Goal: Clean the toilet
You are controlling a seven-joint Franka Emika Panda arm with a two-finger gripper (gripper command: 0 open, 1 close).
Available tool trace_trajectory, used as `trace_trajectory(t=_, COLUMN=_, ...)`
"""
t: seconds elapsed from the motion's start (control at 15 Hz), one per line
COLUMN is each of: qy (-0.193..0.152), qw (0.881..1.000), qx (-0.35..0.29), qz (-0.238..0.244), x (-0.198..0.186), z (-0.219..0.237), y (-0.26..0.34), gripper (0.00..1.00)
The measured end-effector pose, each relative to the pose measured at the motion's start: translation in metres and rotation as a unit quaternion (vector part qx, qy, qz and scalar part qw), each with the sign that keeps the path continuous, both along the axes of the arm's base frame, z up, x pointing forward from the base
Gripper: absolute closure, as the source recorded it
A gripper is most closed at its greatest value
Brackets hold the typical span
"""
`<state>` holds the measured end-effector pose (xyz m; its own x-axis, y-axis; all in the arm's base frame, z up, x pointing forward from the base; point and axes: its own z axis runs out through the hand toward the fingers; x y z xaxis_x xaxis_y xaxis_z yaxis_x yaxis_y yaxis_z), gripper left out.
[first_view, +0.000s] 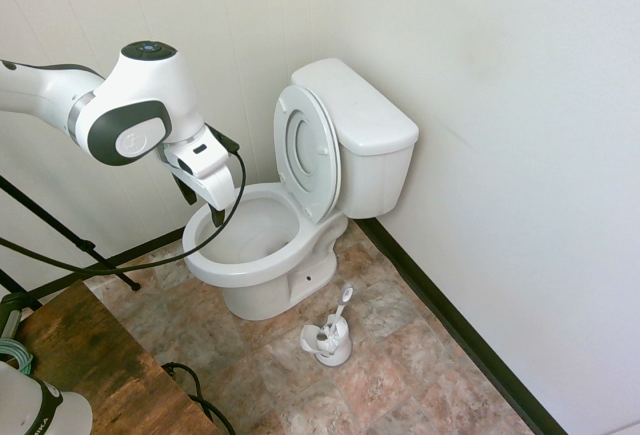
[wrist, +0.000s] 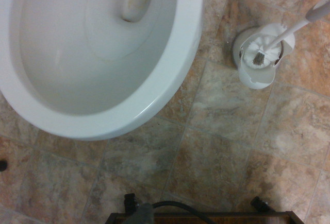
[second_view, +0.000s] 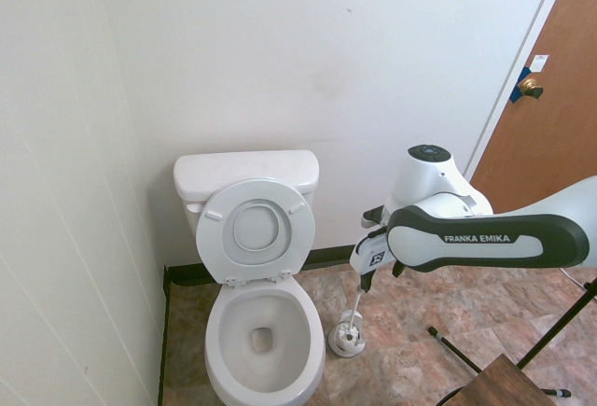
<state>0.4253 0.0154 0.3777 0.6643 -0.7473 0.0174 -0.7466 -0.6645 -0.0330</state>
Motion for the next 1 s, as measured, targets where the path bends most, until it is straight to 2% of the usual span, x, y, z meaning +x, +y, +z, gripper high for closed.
trace_trajectory(t=0.2, qy=-0.002, qw=1.0, qx=0.001, qz=-0.004, x=0.005, z=-0.004, y=-0.002, gripper=0.0)
trace_trajectory(t=0.33, qy=-0.002, qw=1.0, qx=0.006, qz=-0.025, x=0.021, z=-0.015, y=-0.017, gripper=0.0)
trace_trajectory(t=0.67, qy=0.009, qw=0.996, qx=0.008, qz=-0.093, x=0.091, z=-0.054, y=-0.07, gripper=0.0)
trace_trajectory(t=1.0, qy=0.03, qw=0.988, qx=-0.004, qz=-0.149, x=0.157, z=-0.111, y=-0.102, gripper=0.0)
